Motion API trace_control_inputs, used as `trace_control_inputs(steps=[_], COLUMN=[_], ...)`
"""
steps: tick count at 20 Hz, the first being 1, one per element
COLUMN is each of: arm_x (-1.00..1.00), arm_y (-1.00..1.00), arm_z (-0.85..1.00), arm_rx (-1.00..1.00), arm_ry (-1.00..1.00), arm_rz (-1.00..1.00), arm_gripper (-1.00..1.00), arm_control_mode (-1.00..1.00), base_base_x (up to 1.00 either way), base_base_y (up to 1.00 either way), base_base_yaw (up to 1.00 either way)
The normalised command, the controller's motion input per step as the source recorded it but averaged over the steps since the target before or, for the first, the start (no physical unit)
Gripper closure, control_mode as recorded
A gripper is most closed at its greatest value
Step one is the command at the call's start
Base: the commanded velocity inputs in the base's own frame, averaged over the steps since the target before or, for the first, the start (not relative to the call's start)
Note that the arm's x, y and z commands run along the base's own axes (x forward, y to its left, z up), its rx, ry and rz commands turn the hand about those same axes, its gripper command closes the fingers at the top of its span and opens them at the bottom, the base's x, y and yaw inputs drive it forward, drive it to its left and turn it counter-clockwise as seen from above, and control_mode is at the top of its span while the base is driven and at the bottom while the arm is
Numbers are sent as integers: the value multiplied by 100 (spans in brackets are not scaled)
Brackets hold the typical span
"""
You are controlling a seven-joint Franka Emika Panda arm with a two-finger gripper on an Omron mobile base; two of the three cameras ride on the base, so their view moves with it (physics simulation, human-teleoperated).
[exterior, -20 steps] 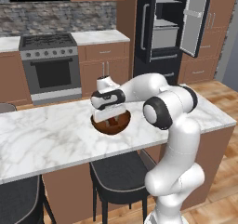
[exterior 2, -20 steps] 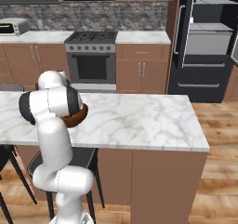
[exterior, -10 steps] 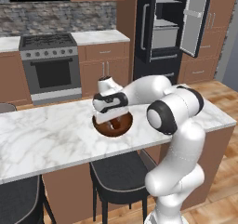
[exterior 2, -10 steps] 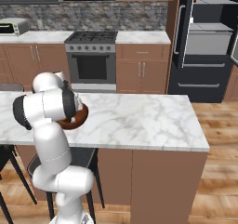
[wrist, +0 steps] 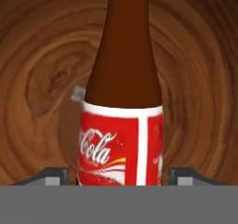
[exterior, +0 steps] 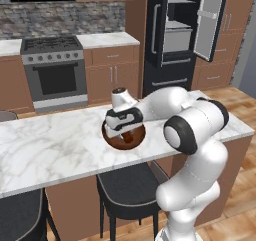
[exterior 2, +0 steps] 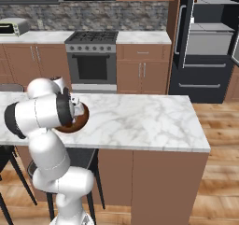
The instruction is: Open the fridge, grab two sodas, and place both sodas inside the bowl with ice on the dining counter.
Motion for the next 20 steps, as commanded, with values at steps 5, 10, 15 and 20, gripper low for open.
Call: trace_control_inputs(steps=[5, 10, 15, 20], arm_x=[-8, 0, -1, -26], arm_y=[1, 22, 21, 3], arm_z=[20, 35, 46, 53], arm_rx=[3, 1, 0, 0], arm_ry=[0, 0, 0, -1], arm_rz=[0, -1, -2, -5], arm_gripper=[-100, -100, -100, -100], arm_control_mode=[-100, -100, -100, -100], base_base_x=[0, 0, 0, 0], base_base_y=[0, 0, 0, 0], base_base_yaw=[0, 0, 0, 0])
